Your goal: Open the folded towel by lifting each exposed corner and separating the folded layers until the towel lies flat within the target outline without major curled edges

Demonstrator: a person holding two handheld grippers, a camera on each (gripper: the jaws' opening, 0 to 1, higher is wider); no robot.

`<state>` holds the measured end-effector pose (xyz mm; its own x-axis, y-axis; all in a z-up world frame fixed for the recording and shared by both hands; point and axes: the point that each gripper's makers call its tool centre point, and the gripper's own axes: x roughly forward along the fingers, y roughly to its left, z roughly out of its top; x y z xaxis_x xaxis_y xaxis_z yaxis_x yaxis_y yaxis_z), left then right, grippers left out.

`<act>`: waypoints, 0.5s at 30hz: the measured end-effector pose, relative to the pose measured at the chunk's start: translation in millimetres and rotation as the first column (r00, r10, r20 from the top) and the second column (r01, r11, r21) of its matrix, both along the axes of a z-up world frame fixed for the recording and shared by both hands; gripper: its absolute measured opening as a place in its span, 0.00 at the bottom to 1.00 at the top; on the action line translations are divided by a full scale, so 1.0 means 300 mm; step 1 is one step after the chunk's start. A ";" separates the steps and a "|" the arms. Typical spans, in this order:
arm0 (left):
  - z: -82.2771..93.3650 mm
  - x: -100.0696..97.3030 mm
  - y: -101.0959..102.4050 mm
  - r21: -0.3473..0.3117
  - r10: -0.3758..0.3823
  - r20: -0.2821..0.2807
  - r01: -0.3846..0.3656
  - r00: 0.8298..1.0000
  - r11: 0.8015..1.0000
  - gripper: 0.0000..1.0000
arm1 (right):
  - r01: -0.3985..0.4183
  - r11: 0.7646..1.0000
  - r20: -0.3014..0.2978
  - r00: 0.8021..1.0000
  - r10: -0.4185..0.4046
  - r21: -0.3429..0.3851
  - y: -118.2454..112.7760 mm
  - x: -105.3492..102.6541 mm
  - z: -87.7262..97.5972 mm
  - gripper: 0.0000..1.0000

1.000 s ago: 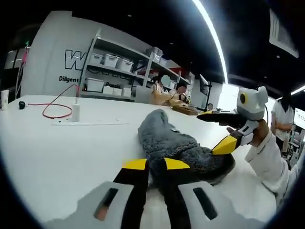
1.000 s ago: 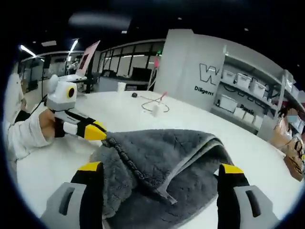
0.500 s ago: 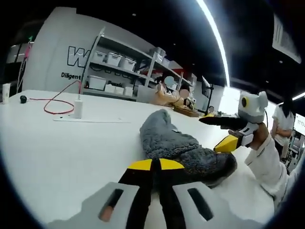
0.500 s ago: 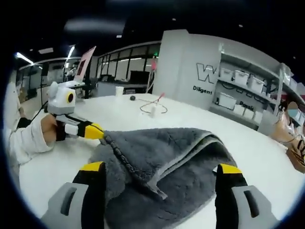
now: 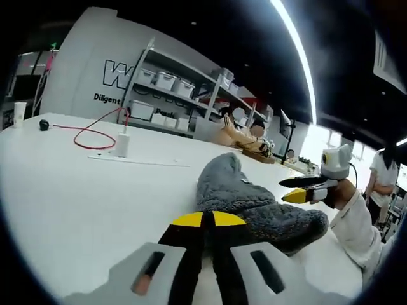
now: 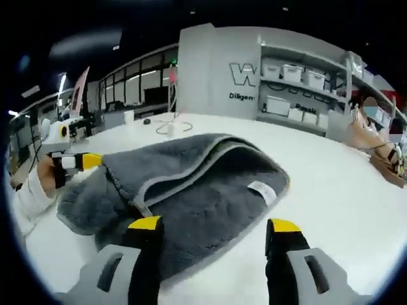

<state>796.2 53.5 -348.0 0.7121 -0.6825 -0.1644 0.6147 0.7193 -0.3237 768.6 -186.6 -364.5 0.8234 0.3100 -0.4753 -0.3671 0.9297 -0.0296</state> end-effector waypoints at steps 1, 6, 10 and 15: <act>-0.003 0.000 0.000 0.000 0.001 -0.004 -0.001 1.000 1.000 0.01 | 0.003 1.000 -0.009 1.000 -0.003 0.009 -0.002 0.003 -0.012 0.57; -0.002 0.000 -0.001 0.004 -0.001 -0.005 0.001 1.000 1.000 0.01 | -0.018 0.999 -0.049 0.999 0.019 0.032 0.020 0.005 -0.059 0.45; -0.003 -0.003 0.000 -0.001 0.000 -0.011 0.000 1.000 1.000 0.01 | -0.052 0.998 -0.104 0.993 0.056 0.036 0.051 -0.004 -0.102 0.36; 0.001 -0.006 0.002 -0.004 0.000 -0.012 0.000 1.000 1.000 0.01 | -0.055 0.997 -0.093 0.994 0.060 0.049 0.054 -0.005 -0.095 0.28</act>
